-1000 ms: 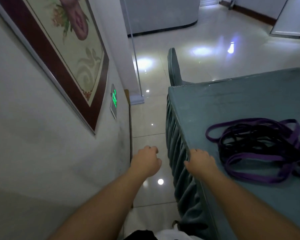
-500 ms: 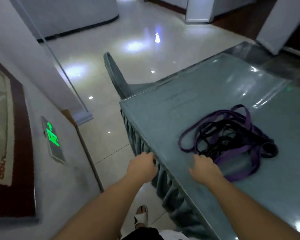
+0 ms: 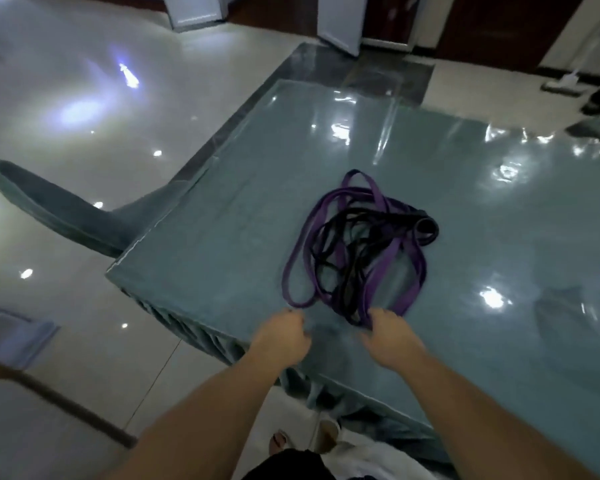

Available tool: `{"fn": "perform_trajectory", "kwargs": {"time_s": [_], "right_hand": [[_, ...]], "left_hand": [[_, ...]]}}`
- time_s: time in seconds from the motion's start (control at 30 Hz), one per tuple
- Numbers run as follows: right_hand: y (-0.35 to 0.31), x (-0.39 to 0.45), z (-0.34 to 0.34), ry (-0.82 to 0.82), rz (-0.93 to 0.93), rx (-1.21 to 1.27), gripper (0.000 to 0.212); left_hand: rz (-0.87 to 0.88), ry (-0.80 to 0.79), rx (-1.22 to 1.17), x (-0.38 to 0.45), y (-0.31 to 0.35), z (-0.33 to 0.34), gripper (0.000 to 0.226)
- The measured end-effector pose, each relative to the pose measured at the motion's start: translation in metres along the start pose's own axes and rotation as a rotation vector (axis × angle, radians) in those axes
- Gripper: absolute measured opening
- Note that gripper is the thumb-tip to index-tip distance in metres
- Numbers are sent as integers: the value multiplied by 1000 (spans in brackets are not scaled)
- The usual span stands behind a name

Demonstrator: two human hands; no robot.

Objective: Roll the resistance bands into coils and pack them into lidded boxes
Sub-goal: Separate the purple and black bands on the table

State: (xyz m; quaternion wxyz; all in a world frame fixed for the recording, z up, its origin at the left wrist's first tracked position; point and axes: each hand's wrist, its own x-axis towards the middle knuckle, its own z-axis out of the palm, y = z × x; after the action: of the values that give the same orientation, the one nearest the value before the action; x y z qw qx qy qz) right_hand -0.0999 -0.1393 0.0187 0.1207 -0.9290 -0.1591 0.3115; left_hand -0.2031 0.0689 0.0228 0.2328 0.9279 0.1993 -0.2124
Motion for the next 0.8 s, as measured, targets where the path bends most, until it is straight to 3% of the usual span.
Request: {"fn": "perform_trajectory", "kwargs": {"time_s": [0.07, 0.2, 0.3, 0.43, 0.6, 0.7, 0.8], "right_hand": [[0, 10, -5, 33, -17, 49, 37], [-16, 35, -10, 54, -60, 188, 56], [-30, 56, -7, 31, -64, 257, 49], [-43, 74, -2, 11, 21, 337, 29], [-53, 94, 5, -45, 181, 523, 35], [-56, 101, 13, -64, 261, 638, 63], [-66, 97, 9, -60, 306, 647, 44]], "left_hand": [[23, 2, 10, 14, 9, -5, 37], [52, 18, 36, 35, 19, -19, 35], [43, 18, 38, 48, 17, -26, 35], [27, -25, 54, 60, 9, -31, 35], [35, -61, 80, 75, -4, -35, 34], [79, -83, 106, 84, -15, -37, 30], [119, -108, 98, 96, -26, -41, 36]]}}
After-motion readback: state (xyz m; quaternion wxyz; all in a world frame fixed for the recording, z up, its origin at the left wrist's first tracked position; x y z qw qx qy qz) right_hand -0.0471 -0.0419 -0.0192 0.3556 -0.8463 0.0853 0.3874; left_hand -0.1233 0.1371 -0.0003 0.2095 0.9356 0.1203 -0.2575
